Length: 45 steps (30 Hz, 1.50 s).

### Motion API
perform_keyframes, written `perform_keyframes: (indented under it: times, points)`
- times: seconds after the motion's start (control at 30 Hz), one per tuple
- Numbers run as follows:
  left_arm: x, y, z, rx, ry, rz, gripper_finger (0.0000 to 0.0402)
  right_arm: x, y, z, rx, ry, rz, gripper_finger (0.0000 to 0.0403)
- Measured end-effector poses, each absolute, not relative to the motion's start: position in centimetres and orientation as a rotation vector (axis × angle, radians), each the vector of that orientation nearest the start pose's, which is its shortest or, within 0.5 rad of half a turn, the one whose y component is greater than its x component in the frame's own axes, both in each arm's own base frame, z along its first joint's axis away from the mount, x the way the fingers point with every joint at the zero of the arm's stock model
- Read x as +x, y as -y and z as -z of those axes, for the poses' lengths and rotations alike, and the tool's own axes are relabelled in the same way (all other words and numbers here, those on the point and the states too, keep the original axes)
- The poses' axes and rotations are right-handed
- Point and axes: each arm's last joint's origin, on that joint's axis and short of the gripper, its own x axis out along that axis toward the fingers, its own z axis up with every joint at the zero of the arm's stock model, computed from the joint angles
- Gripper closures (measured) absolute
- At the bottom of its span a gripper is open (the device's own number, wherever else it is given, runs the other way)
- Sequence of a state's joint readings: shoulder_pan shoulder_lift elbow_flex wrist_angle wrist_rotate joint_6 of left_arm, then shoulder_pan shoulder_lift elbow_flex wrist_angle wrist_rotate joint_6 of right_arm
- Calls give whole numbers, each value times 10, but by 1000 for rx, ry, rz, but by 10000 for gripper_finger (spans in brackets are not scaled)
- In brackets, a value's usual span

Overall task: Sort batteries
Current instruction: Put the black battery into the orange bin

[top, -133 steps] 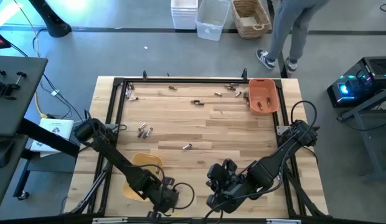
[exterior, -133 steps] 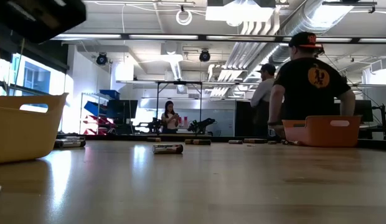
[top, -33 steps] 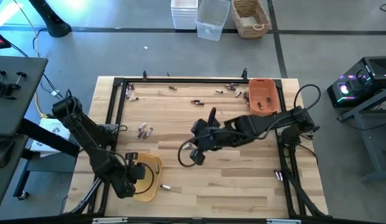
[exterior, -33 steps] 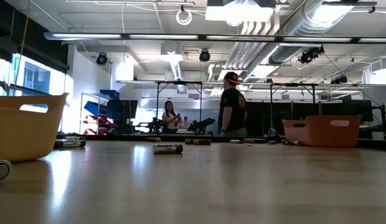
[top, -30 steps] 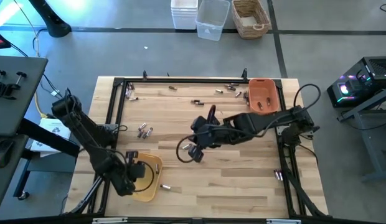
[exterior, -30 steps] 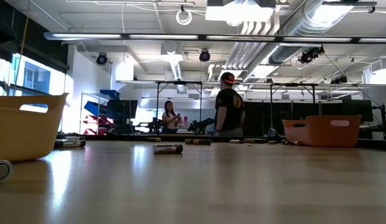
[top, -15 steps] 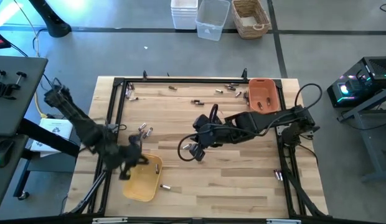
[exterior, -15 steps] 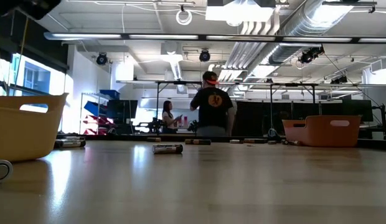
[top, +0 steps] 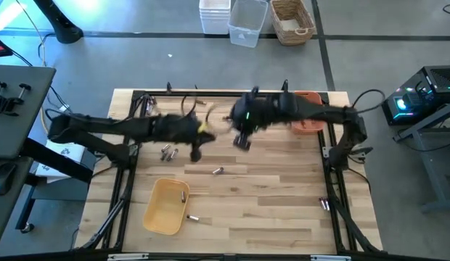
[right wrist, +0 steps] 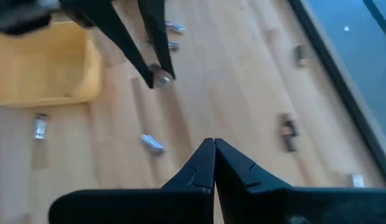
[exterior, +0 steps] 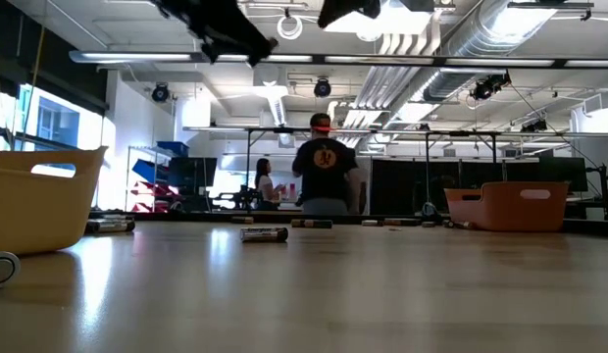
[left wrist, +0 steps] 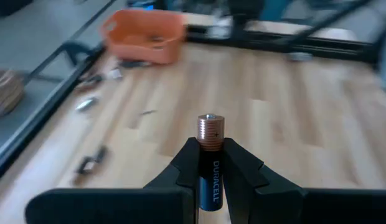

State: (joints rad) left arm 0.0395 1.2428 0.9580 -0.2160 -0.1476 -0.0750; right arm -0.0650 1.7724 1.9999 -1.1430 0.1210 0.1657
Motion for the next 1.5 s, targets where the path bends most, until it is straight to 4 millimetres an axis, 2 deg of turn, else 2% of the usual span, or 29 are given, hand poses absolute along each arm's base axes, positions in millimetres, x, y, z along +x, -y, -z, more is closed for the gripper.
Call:
perform_keyframes:
  times: [0.27,0.47,0.6,0.73,0.93,1.03,1.1,1.2,1.33,1.5]
  points:
    - [319,-84,-300,-57,-496,-249,371,312,118,-423,199,-816,152,403]
    - [360,-133,-288,-100,-390,-170,371,274,158,-435,300,-782,277,403]
    - [390,-157,-274,-135,-370,-64,371,252,167,-444,430,-738,477,403]
    - [414,-165,-277,-129,-320,44,371,239,165,-443,526,-792,615,403]
    - [432,-175,-289,-51,-271,69,371,228,161,-433,491,-949,696,403]
    - [434,-181,-294,-60,-250,57,371,211,160,-424,537,-951,750,403]
    - [435,-185,-293,-67,-252,50,371,194,155,-414,587,-912,806,403]
    - [433,-189,-291,-70,-256,30,371,170,147,-385,715,-867,900,403]
    - [433,-190,-293,-67,-249,22,371,153,141,-329,890,-898,989,403]
    - [434,-190,-296,-102,-220,26,371,149,151,-253,943,-993,1111,403]
